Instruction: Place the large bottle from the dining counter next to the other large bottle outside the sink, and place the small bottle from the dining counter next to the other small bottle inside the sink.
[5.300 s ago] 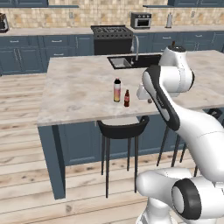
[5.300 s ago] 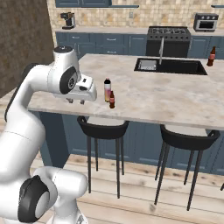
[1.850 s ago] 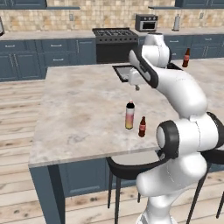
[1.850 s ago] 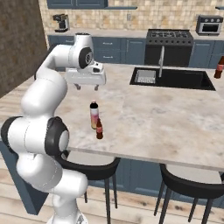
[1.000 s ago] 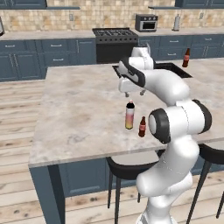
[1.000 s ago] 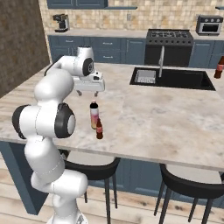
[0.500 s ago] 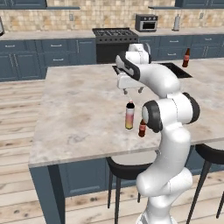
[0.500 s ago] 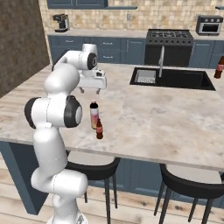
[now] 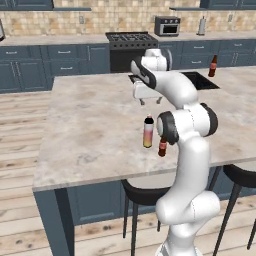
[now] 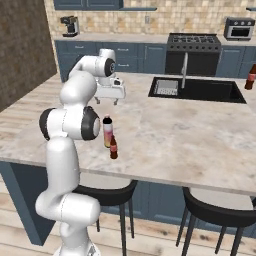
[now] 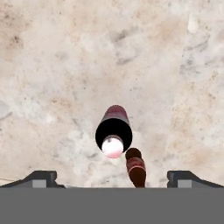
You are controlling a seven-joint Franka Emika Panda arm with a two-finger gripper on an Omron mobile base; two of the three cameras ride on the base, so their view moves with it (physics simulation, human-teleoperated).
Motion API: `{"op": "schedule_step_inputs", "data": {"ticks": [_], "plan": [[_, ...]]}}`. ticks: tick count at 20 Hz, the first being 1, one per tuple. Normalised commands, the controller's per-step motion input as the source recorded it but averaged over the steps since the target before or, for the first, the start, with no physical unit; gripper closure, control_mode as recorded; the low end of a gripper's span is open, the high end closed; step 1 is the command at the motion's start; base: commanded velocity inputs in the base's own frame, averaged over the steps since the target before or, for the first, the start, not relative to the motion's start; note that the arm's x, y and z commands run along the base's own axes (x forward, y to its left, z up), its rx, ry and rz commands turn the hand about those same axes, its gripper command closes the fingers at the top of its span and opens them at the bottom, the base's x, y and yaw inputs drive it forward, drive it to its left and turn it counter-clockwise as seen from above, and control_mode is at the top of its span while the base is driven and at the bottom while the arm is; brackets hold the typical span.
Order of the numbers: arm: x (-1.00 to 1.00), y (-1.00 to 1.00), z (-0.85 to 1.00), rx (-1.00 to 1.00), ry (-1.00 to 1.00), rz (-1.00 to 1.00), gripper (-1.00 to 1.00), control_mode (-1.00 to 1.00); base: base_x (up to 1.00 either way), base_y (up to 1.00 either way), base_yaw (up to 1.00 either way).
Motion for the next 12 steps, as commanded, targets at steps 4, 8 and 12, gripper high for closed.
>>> {"op": "schedule_step_inputs", "data": {"ticks": [4,8,12], "plan": [[0.49,-0.03,-0.26,0.0,0.0,0.0,-1.0,-1.0,0.0,0.0,0.0],[0.18,0.0,-0.16,0.0,-0.01,0.0,-1.0,-1.0,0.0,0.0,0.0],[-0.11,0.0,-0.01,0.0,0.0,0.0,-1.0,-1.0,0.0,0.0,0.0]]}}
